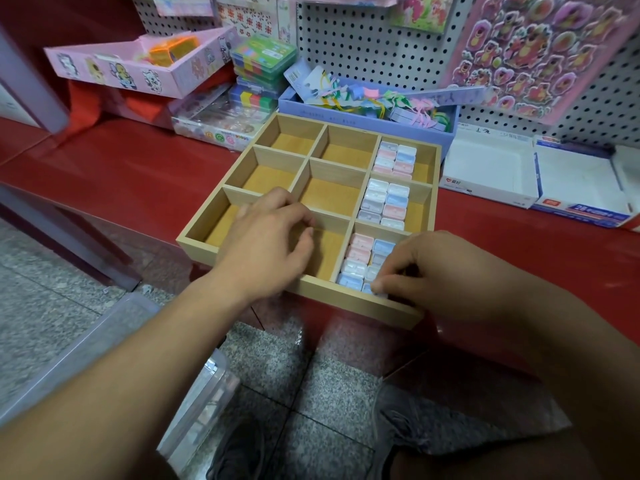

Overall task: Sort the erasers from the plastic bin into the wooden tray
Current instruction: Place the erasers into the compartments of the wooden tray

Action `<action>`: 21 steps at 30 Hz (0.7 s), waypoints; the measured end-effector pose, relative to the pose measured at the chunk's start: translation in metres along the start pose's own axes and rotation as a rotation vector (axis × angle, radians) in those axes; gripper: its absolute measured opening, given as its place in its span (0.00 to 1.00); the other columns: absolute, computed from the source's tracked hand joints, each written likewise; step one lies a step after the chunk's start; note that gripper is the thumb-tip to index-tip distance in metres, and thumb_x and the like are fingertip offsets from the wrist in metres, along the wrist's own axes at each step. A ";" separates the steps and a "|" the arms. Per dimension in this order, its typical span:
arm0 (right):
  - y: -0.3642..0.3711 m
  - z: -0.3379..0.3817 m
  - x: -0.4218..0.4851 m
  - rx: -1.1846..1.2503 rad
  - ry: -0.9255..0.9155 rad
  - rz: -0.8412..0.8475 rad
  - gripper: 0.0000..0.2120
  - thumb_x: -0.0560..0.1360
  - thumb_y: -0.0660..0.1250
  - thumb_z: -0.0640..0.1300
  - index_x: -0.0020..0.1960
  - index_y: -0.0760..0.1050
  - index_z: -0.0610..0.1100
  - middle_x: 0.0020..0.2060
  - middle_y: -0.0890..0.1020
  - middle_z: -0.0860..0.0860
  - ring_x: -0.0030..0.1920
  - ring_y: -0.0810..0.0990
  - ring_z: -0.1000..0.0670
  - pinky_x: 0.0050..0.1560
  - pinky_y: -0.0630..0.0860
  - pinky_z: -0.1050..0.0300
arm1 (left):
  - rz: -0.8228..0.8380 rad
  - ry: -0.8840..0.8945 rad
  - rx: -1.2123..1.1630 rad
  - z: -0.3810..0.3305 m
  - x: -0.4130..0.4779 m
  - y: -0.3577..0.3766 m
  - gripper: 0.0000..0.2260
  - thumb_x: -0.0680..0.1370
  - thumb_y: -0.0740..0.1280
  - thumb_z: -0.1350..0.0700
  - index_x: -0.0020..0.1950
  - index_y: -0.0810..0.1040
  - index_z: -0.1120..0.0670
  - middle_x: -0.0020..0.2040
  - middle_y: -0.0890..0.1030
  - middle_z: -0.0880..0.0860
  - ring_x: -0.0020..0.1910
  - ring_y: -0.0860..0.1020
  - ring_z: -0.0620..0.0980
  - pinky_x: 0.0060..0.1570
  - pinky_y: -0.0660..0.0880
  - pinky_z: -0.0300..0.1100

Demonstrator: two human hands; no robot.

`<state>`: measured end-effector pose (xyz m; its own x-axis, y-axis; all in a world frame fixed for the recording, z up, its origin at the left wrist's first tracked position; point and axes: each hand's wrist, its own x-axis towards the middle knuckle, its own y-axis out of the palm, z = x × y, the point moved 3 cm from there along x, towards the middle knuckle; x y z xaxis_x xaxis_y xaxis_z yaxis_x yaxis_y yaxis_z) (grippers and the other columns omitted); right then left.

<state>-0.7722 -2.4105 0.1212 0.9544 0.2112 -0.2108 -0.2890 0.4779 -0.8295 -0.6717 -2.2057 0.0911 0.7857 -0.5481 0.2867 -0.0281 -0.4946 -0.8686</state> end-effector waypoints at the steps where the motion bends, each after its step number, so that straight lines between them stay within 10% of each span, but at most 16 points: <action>1: 0.000 0.000 -0.001 0.016 0.008 -0.003 0.15 0.77 0.69 0.58 0.41 0.84 0.48 0.37 0.84 0.54 0.40 0.81 0.57 0.43 0.77 0.56 | -0.002 0.000 0.007 0.000 0.000 0.000 0.12 0.76 0.62 0.48 0.53 0.82 0.48 0.50 0.75 0.46 0.51 0.77 0.50 0.52 0.63 0.43; 13: 0.028 0.065 0.007 0.030 -0.256 -0.346 0.06 0.75 0.73 0.53 0.43 0.81 0.52 0.34 0.77 0.59 0.37 0.76 0.59 0.40 0.74 0.57 | -0.057 -0.072 -0.152 0.012 -0.018 -0.048 0.10 0.75 0.65 0.50 0.48 0.83 0.52 0.46 0.79 0.51 0.45 0.78 0.50 0.50 0.76 0.48; 21: 0.147 0.126 0.066 0.005 -0.260 0.133 0.06 0.79 0.68 0.51 0.45 0.80 0.51 0.34 0.80 0.55 0.36 0.78 0.56 0.41 0.78 0.51 | -0.280 -0.618 -0.334 0.145 -0.162 -0.116 0.08 0.78 0.67 0.55 0.38 0.78 0.49 0.33 0.79 0.46 0.33 0.76 0.44 0.41 0.75 0.44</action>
<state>-0.7613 -2.2187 0.0504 0.8573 0.4833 -0.1772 -0.4112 0.4358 -0.8006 -0.7065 -1.9619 0.0871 0.9918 0.0575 0.1143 0.1150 -0.7919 -0.5997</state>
